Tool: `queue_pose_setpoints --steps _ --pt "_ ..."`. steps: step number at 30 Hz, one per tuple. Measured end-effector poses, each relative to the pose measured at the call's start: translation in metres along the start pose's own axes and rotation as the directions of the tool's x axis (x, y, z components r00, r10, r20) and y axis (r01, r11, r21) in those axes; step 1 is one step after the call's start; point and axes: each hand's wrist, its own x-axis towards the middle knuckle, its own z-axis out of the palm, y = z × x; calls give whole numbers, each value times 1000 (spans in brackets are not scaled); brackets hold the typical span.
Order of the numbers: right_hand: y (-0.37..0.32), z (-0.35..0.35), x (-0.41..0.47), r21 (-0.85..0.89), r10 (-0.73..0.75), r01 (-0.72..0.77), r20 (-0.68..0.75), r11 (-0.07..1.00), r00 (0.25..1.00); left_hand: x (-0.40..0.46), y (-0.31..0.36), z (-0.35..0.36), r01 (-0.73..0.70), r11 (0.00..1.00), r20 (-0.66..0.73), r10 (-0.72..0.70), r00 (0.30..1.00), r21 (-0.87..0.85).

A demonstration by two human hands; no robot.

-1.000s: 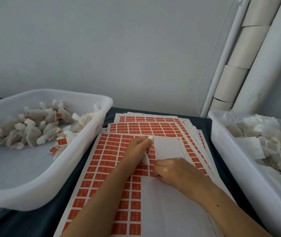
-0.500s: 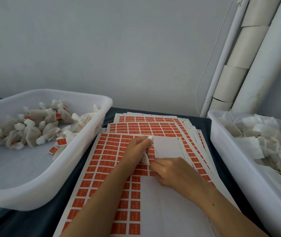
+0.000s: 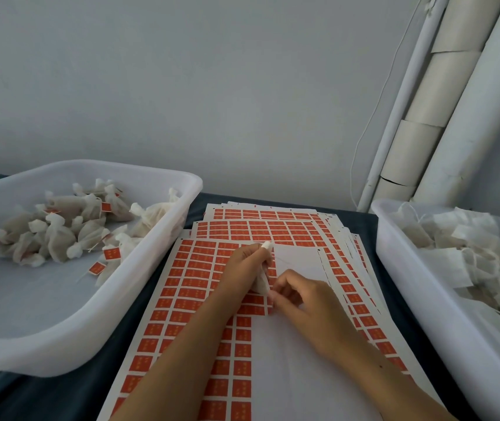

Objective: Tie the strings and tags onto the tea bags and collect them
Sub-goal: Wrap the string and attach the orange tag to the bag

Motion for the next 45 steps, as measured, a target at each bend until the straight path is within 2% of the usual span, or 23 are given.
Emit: queue_pose_setpoints --steps 2,5,8,12,15,18,21,25,30,36,41,45 --pt "-3 2 1 50 74 -74 -13 996 997 0 1 0 6 1000 -15 -6 1000 -21" --pt "-4 9 1 -17 150 -150 -32 989 988 0 2 0 3 999 -30 -4 1000 -47" --pt "-7 17 -3 -60 119 -123 -80 991 990 -1 1 -1 -21 997 -55 18 998 -69" --pt "-10 17 -6 84 82 -71 -142 994 986 -1 -1 -1 -25 996 -63 19 998 -90" --pt "-13 16 -6 153 65 -31 -227 988 972 0 0 -2 -24 994 -66 17 998 -108" --pt "-13 11 -4 139 15 42 -391 989 920 1 1 -2 2 987 -85 -15 996 -159" --pt "-9 -4 0 248 124 7 -508 969 852 1 2 -1 29 986 -125 -50 991 -166" --pt "-1 -27 11 400 283 -55 -537 915 795 2 3 -1 22 988 -106 -38 994 -151" --pt "-3 -37 32 625 452 -56 -497 779 741 3 3 -6 14 974 -91 -35 995 -226" --pt "-6 -19 44 572 441 -62 -554 818 705 4 1 -7 -34 959 -94 8 996 -283" --pt "2 -6 41 677 499 -30 -511 735 700 2 1 -6 -79 972 -44 71 997 -221" --pt "8 -8 36 688 514 -50 -489 724 705 0 1 -6 -53 977 -13 51 999 -207"
